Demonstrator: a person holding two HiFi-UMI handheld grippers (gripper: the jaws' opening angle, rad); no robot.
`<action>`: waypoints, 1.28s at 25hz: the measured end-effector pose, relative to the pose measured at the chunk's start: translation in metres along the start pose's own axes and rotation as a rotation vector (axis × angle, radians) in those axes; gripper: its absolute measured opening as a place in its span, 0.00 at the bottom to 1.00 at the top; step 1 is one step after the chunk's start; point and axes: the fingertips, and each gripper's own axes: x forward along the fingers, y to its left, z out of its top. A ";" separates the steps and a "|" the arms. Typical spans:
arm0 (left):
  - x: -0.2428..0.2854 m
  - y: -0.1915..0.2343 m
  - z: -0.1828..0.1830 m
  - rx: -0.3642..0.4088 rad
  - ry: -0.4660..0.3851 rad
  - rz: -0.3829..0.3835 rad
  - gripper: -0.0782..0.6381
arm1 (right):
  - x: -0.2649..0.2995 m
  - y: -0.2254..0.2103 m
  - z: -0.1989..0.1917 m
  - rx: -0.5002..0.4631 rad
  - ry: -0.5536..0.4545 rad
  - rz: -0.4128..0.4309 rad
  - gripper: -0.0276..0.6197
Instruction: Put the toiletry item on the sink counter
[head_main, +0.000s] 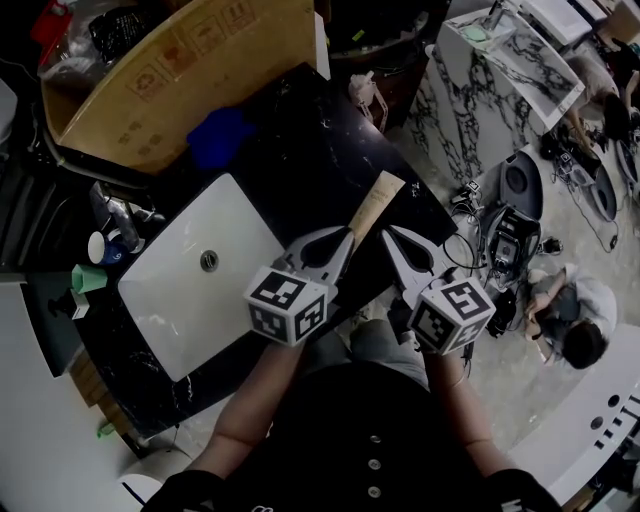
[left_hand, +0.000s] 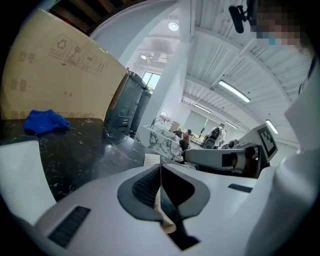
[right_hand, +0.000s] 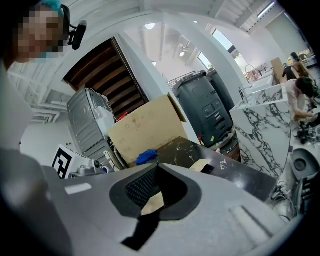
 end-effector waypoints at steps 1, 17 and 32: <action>0.000 0.000 0.000 0.002 0.000 0.001 0.13 | 0.000 0.000 0.000 -0.001 -0.001 -0.001 0.05; -0.022 -0.014 0.030 0.055 -0.105 -0.018 0.13 | -0.008 0.016 0.025 -0.065 -0.065 -0.001 0.05; -0.061 -0.033 0.090 0.128 -0.320 -0.085 0.13 | -0.013 0.062 0.067 -0.200 -0.144 0.059 0.05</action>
